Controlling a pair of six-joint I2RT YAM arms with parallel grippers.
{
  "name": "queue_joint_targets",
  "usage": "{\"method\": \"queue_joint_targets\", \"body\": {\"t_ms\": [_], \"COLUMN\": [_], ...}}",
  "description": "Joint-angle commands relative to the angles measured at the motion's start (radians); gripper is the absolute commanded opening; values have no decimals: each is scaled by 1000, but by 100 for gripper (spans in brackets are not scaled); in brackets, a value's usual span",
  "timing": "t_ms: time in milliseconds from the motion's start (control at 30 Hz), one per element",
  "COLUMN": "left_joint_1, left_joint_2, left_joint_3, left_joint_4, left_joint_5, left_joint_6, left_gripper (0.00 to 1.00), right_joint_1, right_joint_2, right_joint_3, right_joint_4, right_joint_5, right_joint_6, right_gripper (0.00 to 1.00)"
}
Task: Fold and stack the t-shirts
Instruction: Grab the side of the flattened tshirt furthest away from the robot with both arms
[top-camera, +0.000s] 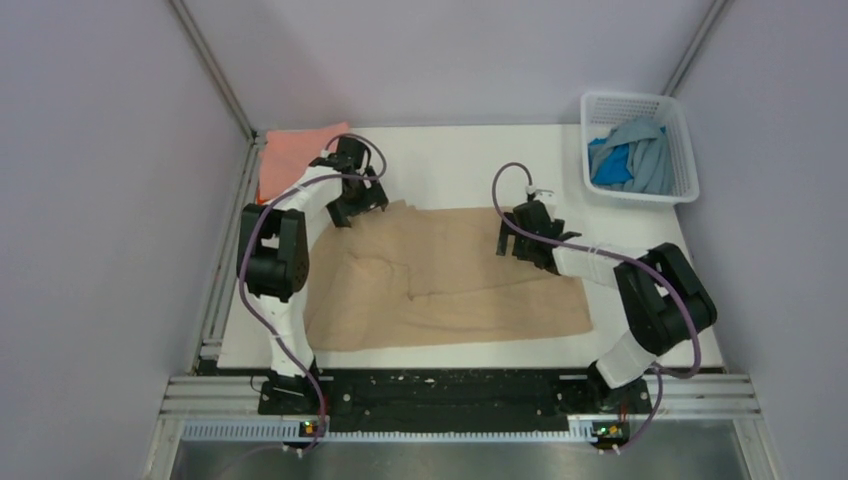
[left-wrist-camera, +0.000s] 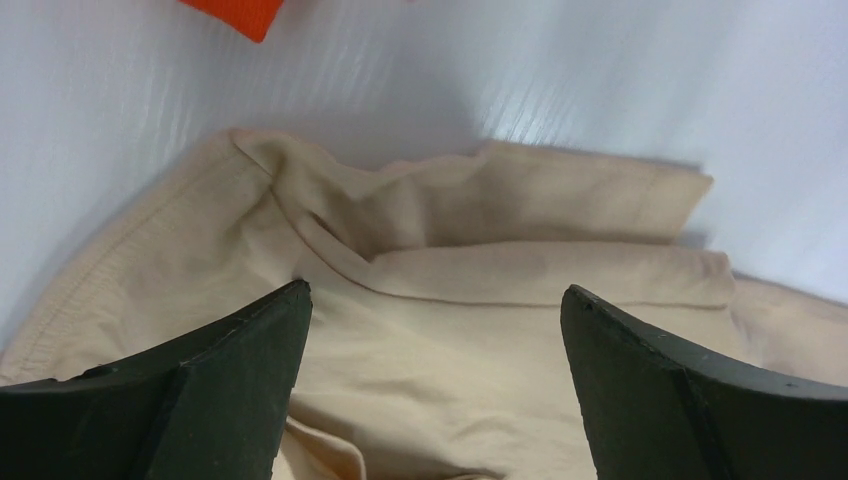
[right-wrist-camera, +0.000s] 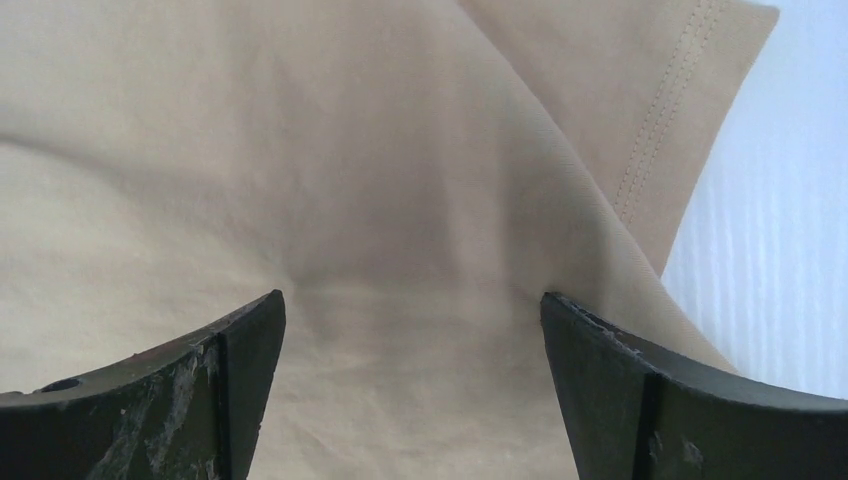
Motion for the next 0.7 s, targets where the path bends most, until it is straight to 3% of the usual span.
{"method": "queue_joint_targets", "body": {"t_ms": [0, 233, 333, 467, 533, 567, 667], "left_joint_1": [4, 4, 2, -8, -9, -10, -19], "left_joint_2": [43, 165, 197, 172, 148, 138, 162], "left_joint_3": [92, 230, 298, 336, 333, 360, 450], "left_joint_4": [-1, -44, -46, -16, -1, -10, -143], "left_joint_5": [-23, -24, 16, 147, 272, 398, 542], "left_joint_6": [15, 4, 102, 463, 663, 836, 1120], "left_gripper": [99, 99, 99, 97, 98, 99, 99], "right_joint_1": [-13, -14, -14, -13, -14, -13, -13], "right_joint_2": [-121, -334, -354, -364, -371, -379, -401], "right_joint_3": [-144, -289, -263, -235, -229, -218, -201], "right_joint_4": [-174, -189, -201, -225, -224, -226, -258], "right_joint_5": [-21, -37, -23, -37, -51, -60, -30], "right_joint_6": [59, 64, 52, 36, 23, -5, -23], "right_gripper": [97, 96, 97, 97, 96, 96, 96]}}
